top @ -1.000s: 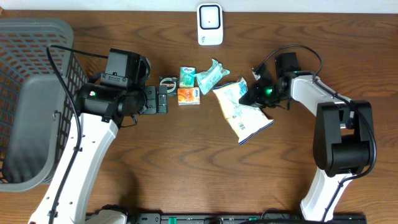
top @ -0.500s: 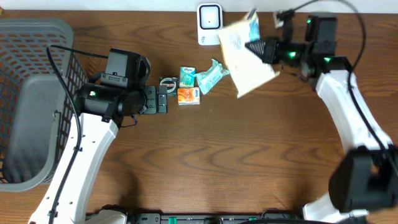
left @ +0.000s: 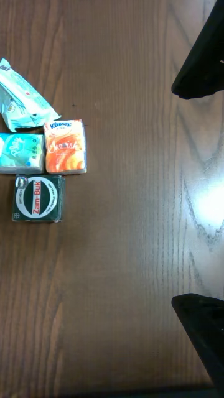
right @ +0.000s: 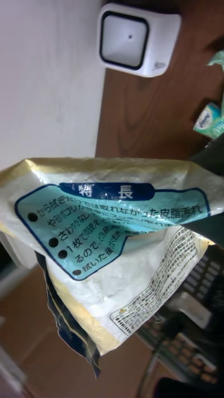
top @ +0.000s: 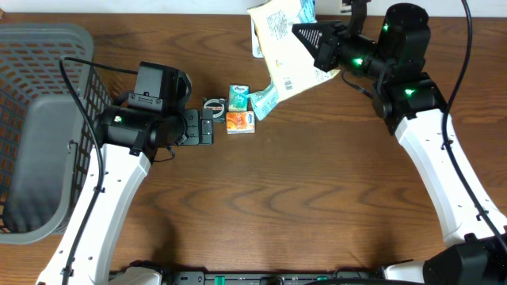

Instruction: Scan the item barcode

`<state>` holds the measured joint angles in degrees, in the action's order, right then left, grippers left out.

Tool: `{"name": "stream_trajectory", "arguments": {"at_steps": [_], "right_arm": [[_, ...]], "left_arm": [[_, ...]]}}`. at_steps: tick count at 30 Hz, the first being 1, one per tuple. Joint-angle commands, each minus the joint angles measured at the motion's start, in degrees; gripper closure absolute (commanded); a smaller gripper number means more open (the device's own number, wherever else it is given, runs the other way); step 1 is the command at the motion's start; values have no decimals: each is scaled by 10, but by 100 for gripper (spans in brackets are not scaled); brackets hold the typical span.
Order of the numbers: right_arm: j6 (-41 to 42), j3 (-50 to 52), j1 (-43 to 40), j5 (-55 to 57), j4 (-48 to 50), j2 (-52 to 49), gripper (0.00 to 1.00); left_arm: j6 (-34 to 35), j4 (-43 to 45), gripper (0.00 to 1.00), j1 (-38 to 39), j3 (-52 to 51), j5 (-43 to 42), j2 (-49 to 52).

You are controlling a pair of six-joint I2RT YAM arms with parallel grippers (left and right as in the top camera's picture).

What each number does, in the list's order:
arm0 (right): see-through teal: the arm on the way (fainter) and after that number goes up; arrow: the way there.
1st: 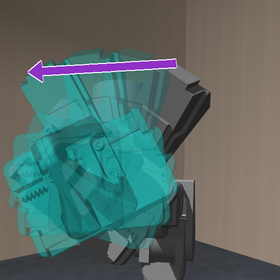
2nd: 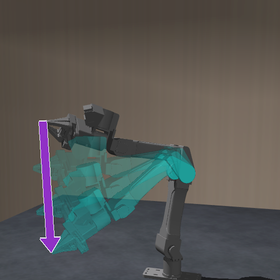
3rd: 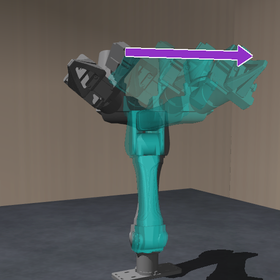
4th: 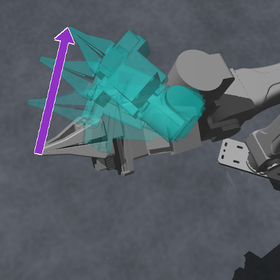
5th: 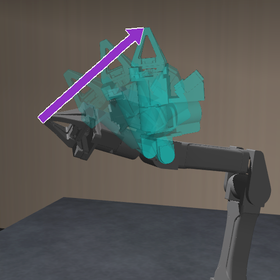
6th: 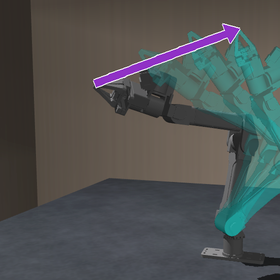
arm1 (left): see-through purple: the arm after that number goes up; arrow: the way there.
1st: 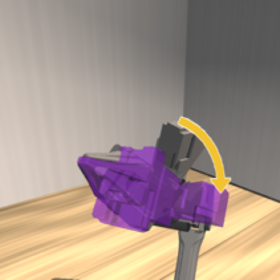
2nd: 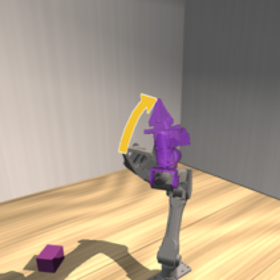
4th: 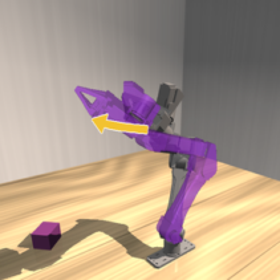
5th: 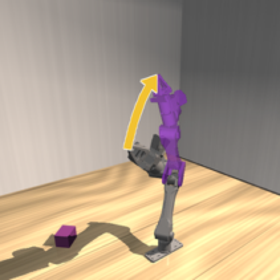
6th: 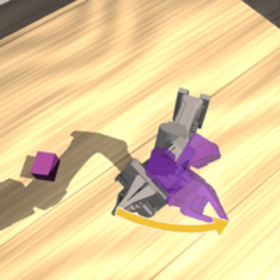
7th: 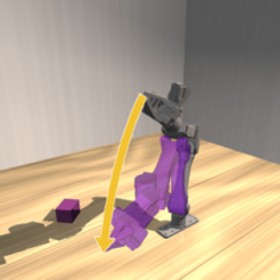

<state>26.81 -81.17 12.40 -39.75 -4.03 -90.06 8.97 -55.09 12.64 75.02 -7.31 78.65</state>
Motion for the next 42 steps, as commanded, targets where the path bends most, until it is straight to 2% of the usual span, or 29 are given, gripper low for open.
{"name": "stream_trajectory", "arguments": {"at_steps": [1,9,34,38,42], "right_arm": [[66,-9,0,17,-1,7,99],[72,-9,0,17,-47,7,99],[56,-3,0,28,-58,-6,99],[16,-3,5,150,-122,-12,99],[-27,-3,22,412,-218,-25,99]], "left_arm": [[-3,0,2,-1,6,3,-4],[-3,0,2,-1,6,3,-4],[-3,0,2,-1,6,3,-4],[-3,0,2,-1,6,3,-4],[-3,0,3,-1,6,3,-4]]}}
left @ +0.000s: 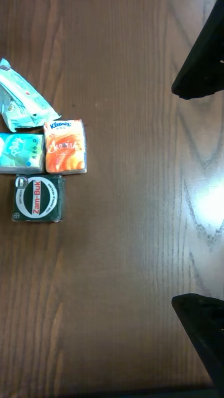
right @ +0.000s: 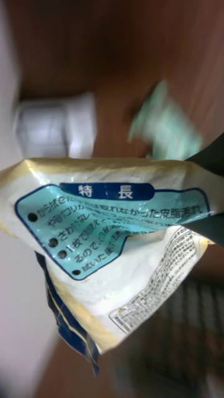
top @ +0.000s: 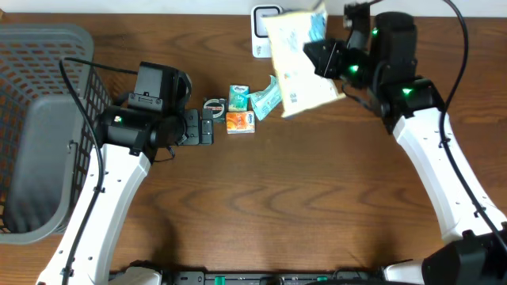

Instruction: Scan the item barcode

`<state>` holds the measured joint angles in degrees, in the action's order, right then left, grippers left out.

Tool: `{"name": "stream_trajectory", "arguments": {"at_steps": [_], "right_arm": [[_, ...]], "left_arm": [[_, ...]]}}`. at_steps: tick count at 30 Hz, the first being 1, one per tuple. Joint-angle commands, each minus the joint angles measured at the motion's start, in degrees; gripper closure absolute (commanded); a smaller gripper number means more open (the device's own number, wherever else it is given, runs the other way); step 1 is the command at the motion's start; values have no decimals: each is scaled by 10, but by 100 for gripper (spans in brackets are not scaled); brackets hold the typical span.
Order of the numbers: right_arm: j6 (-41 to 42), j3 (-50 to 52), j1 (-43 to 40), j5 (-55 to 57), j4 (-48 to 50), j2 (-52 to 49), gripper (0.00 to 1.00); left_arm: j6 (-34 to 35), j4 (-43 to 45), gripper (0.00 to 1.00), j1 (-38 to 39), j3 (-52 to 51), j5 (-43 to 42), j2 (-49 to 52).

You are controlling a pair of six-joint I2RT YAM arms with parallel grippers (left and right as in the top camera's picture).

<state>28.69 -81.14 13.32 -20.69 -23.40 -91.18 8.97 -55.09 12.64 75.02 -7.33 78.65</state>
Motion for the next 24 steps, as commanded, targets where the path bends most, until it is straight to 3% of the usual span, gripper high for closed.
{"name": "stream_trajectory", "arguments": {"at_steps": [1,4,14,22,24], "right_arm": [[-56,-4,17,290,-41,-19,99],[-85,-4,23,446,-77,-43,99],[-95,-4,36,793,-177,-167,99],[-121,-4,69,803,-187,-254,98],[-120,-4,82,801,-193,-273,91]], "left_arm": [[-3,0,2,-1,6,3,-4],[-3,0,2,-1,6,3,-4],[-3,0,2,-1,6,3,-4],[-3,0,2,-1,6,3,-4],[-3,0,2,-1,6,3,-4]]}}
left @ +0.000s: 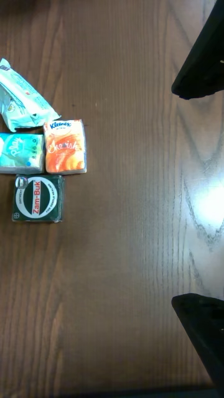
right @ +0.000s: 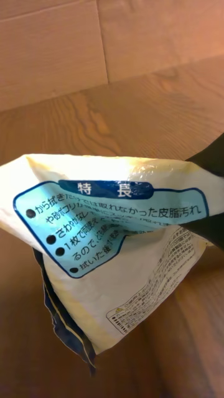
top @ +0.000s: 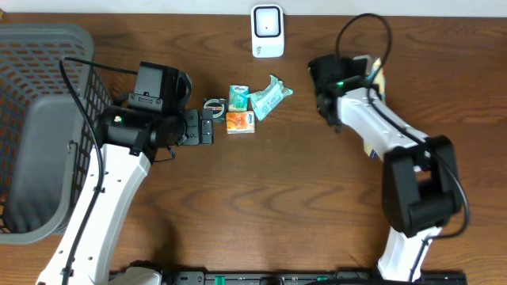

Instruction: Scan the item barcode

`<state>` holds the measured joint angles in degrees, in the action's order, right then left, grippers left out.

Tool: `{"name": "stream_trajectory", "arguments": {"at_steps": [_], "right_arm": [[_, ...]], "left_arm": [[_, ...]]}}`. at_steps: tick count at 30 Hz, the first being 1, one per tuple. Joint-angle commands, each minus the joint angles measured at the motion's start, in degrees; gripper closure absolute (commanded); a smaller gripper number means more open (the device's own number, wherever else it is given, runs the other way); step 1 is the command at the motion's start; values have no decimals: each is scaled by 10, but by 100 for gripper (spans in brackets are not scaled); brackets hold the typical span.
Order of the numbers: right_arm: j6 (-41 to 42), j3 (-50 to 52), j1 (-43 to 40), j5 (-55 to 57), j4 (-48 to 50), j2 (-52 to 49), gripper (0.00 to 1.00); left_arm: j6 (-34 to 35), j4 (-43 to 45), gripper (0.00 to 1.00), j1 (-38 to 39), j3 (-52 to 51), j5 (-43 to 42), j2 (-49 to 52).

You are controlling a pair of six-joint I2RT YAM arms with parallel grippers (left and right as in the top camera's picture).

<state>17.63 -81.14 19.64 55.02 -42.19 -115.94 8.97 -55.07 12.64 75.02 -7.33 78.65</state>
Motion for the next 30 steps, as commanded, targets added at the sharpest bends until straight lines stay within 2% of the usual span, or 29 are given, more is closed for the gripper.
{"name": "stream_trajectory", "arguments": {"at_steps": [1,3,8,14,18,21,24,30], "right_arm": [[-10,-4,28,40,-8,-32,81],[-10,-4,49,26,-11,-33,54],[-10,-8,123,4,-10,-27,39],[-27,-31,198,-36,-6,-27,33],[-66,-52,209,-32,-5,-27,21],[-66,-54,191,-29,-5,-27,19],[-66,-50,163,-33,-13,-27,21],[-66,-32,99,-98,-13,-33,22]], "left_arm": [[-3,0,2,-1,6,3,-4],[-3,0,2,-1,6,3,-4],[-3,0,2,-1,6,3,-4],[-3,0,2,-1,6,3,-4],[-3,0,2,-1,6,3,-4],[-3,0,2,-1,6,3,-4],[-3,0,2,-1,6,3,-4],[-3,0,2,-1,6,3,-4]]}}
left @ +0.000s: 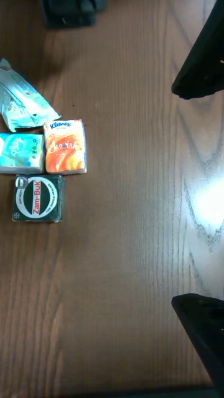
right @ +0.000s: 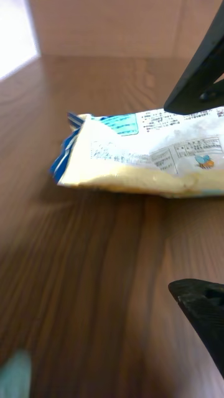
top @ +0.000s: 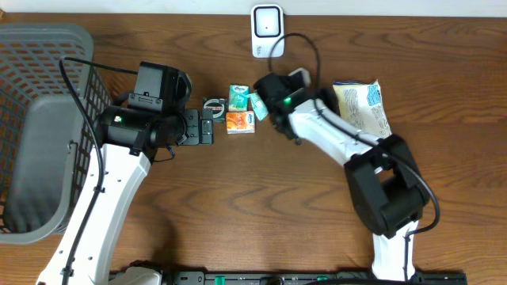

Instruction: Scan the item barcode

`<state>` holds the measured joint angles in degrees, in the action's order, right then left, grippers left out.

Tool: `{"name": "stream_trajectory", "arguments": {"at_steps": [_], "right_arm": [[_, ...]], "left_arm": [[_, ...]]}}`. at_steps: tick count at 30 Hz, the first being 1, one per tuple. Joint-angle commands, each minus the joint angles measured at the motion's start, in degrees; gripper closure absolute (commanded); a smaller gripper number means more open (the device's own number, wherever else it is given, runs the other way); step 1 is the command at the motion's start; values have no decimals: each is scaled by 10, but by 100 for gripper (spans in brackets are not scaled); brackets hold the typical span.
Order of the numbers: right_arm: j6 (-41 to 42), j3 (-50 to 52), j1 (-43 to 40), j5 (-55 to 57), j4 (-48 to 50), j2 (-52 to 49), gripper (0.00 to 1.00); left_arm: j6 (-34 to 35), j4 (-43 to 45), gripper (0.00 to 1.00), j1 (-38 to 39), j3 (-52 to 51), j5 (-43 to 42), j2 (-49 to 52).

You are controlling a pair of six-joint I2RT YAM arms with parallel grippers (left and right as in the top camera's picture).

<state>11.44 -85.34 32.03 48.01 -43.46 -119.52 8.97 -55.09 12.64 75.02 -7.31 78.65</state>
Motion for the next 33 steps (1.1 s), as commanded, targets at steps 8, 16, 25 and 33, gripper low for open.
{"name": "stream_trajectory", "arguments": {"at_steps": [8,16,25,33], "right_arm": [[-9,16,-98,-38,3,-31,21],[-23,17,-117,-51,8,-101,27],[-21,-1,-110,-94,-26,-78,93],[-32,-58,-136,-425,-61,40,99]], "left_arm": [[-3,0,2,-1,6,3,-4],[-3,0,2,-1,6,3,-4],[-3,0,2,-1,6,3,-4],[-3,0,2,-1,6,3,-4]]}}
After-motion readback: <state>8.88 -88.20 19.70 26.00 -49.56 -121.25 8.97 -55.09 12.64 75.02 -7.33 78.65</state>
